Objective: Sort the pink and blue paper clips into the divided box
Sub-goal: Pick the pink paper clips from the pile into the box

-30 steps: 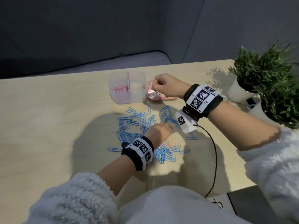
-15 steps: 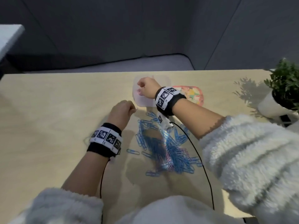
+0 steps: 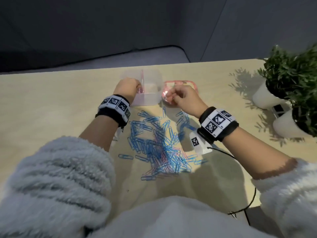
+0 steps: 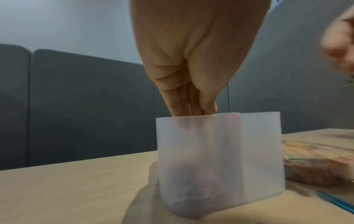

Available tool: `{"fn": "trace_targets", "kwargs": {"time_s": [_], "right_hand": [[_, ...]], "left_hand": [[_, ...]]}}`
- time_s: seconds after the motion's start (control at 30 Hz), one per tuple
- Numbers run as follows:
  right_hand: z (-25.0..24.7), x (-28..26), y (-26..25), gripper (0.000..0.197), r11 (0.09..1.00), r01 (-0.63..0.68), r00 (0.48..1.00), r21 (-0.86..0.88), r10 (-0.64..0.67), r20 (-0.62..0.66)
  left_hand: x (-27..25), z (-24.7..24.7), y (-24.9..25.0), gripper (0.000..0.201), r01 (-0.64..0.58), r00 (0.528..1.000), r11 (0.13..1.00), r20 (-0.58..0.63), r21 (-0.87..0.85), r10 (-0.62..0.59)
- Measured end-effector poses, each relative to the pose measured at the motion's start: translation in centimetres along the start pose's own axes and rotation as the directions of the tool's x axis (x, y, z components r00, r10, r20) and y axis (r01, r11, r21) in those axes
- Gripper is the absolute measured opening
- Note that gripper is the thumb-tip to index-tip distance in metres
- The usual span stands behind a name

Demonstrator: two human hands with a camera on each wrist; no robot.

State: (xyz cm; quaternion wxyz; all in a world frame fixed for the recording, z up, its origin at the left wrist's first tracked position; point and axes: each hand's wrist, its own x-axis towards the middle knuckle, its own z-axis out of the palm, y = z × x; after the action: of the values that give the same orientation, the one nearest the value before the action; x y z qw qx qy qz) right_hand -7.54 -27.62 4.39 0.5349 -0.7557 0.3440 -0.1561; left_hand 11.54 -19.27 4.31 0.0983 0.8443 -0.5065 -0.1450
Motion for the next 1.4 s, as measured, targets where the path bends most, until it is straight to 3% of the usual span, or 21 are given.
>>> {"fn": "trace_targets", "kwargs": {"time_s": [0.07,0.17,0.2,0.27,0.37,0.47,0.6,0.77,0.93,1.07,1.23,1.4], "right_hand": [[-1.2,-2.1,2.5,0.030,0.989,-0.007,0.999,-0.145,0.014,0.051],[-1.2,-4.8,6.1,0.030,0.936,0.004,0.989,-0.351,0.047,0.138],[-0.7,-5.5,6.9,0.029,0.915,0.032,0.982,-0.403,0.045,0.182],[0.6,-6.8,8.1,0.030,0.860,0.116,0.958,-0.497,0.034,0.283],[2.3,-8.0,8.3,0.030,0.809,0.214,0.922,-0.548,0.018,0.387],[3.7,-8.1,7.4,0.028,0.781,0.269,0.931,-0.564,-0.061,0.359],[4.8,-7.3,6.9,0.025,0.730,0.286,0.927,-0.621,-0.047,0.372],[3.1,-6.9,8.3,0.018,0.747,0.213,0.955,-0.630,-0.023,0.295],[2.8,-6.8,7.7,0.018,0.783,0.126,0.985,-0.610,-0.024,0.172],[5.8,-6.1,5.8,0.019,0.766,0.150,0.968,-0.624,0.015,0.251],[7.9,-5.3,5.3,0.012,0.743,0.109,0.961,-0.660,0.090,0.260],[8.0,-6.0,5.8,0.008,0.817,0.004,0.962,-0.577,0.154,0.225]], "left_hand": [[-0.5,0.5,-0.1,0.020,-0.024,1.000,1.000,-0.017,-0.006,0.024],[-3.1,1.9,0.3,0.019,-0.193,0.942,0.981,-0.279,0.002,0.186],[-4.3,2.7,0.7,0.017,-0.243,0.924,0.970,-0.300,0.014,0.236],[-6.5,4.7,1.4,0.014,-0.279,0.948,0.959,-0.168,-0.040,0.269],[-8.9,7.4,2.0,0.014,-0.187,0.978,0.975,0.067,-0.121,0.196],[-10.0,9.2,1.9,0.013,-0.070,0.990,0.989,0.113,-0.133,0.085],[-11.0,10.1,1.8,0.013,-0.066,0.986,0.988,0.143,-0.138,0.086],[-11.7,10.1,0.8,0.010,-0.027,0.992,0.983,0.119,-0.182,0.049],[-12.2,10.1,0.7,0.020,-0.089,0.989,0.983,0.103,-0.163,0.106],[-12.6,9.8,0.9,0.022,-0.157,0.966,0.976,0.180,-0.150,0.183],[-12.8,10.1,-0.7,0.011,-0.069,0.993,0.984,0.086,-0.162,0.084],[-12.7,9.8,-1.8,0.010,-0.022,1.000,0.999,-0.015,-0.050,0.022]]}}
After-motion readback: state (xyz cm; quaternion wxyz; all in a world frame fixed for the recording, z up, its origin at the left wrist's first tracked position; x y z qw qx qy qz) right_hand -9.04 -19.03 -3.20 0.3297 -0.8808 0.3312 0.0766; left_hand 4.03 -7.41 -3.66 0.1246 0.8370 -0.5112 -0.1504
